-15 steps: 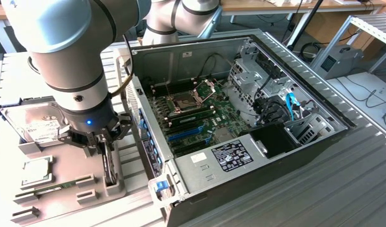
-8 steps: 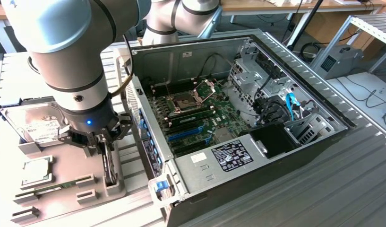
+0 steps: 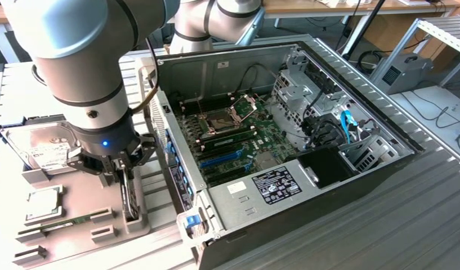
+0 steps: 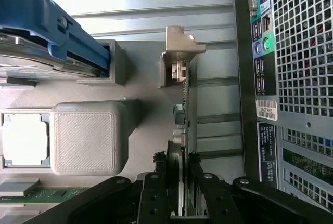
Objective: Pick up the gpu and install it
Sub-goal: 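Pick up the gpu and move the gpu toward the slot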
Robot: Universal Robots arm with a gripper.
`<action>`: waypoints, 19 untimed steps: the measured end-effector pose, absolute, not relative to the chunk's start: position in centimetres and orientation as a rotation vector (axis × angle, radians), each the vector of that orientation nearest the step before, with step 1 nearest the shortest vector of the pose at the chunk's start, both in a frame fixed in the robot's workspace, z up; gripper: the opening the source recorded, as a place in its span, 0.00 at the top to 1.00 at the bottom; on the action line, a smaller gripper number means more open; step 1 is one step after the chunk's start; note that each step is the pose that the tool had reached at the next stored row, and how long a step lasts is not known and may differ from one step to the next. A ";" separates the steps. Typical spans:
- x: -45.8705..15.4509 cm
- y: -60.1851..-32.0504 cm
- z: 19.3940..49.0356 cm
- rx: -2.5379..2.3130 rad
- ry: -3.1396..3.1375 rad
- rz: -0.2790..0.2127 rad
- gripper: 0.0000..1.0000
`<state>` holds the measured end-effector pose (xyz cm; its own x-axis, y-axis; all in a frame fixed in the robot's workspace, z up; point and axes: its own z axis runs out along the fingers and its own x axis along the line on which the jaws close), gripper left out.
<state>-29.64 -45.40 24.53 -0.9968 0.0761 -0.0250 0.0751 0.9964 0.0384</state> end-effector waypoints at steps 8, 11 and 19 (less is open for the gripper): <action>-29.6 -45.4 24.7 0.118 3.112 0.058 0.71; -29.6 -45.4 24.8 0.118 3.112 0.058 0.71; -29.6 -45.4 25.1 0.118 3.112 0.058 0.71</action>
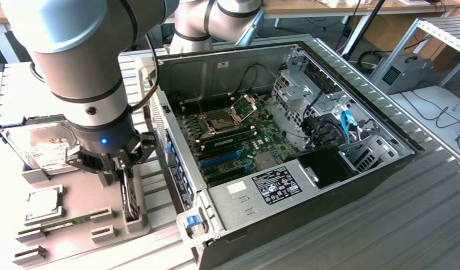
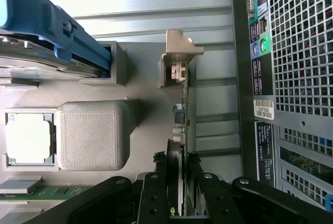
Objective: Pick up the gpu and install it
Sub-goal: 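Pick up the gpu and move the gpu toward the slot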
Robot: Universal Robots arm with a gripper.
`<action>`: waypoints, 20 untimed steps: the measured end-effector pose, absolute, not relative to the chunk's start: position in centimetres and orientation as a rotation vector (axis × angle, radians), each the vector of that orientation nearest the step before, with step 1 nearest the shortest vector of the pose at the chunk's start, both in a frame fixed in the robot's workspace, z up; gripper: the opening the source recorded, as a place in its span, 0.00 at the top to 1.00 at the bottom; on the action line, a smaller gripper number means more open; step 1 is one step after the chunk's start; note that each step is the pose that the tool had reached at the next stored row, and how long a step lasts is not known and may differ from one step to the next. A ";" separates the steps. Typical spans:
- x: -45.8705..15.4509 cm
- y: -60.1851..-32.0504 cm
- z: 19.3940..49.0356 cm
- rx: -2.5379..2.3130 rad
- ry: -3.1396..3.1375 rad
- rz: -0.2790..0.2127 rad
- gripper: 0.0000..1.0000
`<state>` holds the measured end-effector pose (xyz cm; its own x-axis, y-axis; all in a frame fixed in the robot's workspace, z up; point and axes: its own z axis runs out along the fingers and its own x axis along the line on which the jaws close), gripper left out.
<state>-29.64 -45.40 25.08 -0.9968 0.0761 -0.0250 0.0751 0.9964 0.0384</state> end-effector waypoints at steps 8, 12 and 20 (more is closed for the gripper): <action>-29.6 -45.4 25.3 0.118 3.112 0.058 0.71; -29.6 -45.4 25.4 0.118 3.112 0.058 0.71; -29.6 -45.4 25.6 0.118 3.112 0.058 0.71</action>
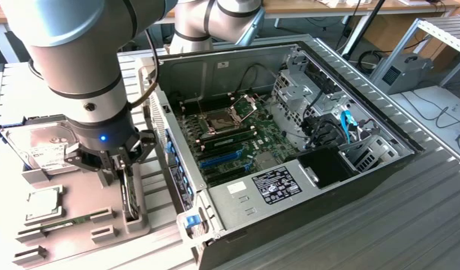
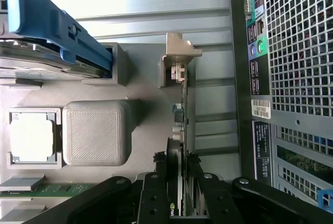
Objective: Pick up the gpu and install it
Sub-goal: 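Pick up the gpu and move the gpu toward the slot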
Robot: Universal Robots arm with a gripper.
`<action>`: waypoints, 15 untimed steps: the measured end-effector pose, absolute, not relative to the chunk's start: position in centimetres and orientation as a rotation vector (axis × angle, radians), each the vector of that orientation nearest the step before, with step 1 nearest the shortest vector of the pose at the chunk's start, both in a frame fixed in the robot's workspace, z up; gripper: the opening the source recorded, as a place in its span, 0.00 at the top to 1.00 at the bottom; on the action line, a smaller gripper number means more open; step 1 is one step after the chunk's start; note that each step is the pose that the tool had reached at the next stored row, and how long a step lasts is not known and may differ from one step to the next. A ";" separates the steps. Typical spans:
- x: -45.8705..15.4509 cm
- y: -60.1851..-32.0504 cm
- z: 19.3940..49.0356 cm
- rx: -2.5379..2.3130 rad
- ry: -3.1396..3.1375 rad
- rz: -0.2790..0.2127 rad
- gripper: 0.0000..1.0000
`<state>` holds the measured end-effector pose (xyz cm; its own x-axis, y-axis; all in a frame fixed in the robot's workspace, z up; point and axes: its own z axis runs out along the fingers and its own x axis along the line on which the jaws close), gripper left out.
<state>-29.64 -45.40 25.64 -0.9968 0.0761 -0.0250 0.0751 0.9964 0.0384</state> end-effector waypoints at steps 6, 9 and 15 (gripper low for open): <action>-29.6 -45.4 26.3 0.118 3.112 0.058 0.71; -29.6 -45.4 26.6 0.118 3.112 0.058 0.71; -29.6 -45.4 27.5 0.118 3.112 0.058 0.71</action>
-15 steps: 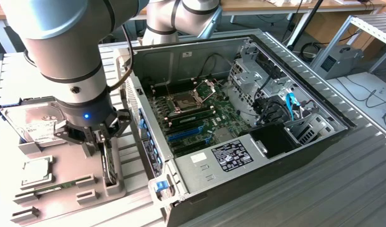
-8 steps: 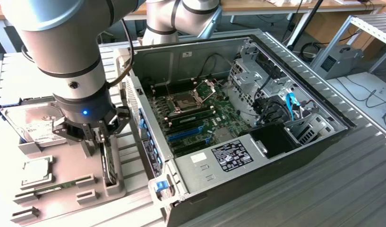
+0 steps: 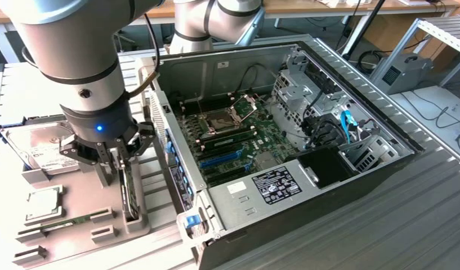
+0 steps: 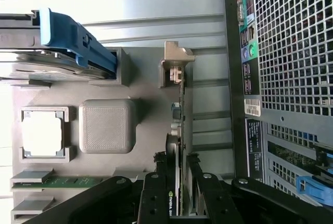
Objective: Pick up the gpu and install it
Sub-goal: 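Pick up the gpu and move the gpu toward the slot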
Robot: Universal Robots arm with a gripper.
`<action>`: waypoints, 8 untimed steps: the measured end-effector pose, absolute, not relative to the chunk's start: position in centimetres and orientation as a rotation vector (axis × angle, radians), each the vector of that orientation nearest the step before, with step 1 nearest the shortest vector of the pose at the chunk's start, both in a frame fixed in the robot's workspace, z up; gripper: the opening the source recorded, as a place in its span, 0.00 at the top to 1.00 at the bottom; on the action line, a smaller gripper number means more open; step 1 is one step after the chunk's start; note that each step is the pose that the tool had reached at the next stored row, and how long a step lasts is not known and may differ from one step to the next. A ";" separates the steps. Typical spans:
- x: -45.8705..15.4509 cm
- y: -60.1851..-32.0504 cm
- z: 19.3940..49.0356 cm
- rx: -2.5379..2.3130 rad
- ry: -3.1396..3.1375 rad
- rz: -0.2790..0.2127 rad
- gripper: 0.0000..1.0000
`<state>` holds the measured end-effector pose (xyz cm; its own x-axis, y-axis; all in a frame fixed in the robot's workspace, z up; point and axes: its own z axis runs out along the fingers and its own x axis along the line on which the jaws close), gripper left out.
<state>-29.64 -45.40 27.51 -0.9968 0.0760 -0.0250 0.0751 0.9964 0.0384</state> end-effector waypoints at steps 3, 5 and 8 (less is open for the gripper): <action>-29.6 -45.4 27.6 0.118 3.112 0.058 0.71; -29.6 -45.4 27.6 0.118 3.112 0.058 0.71; -29.6 -45.4 27.7 0.118 3.112 0.058 0.71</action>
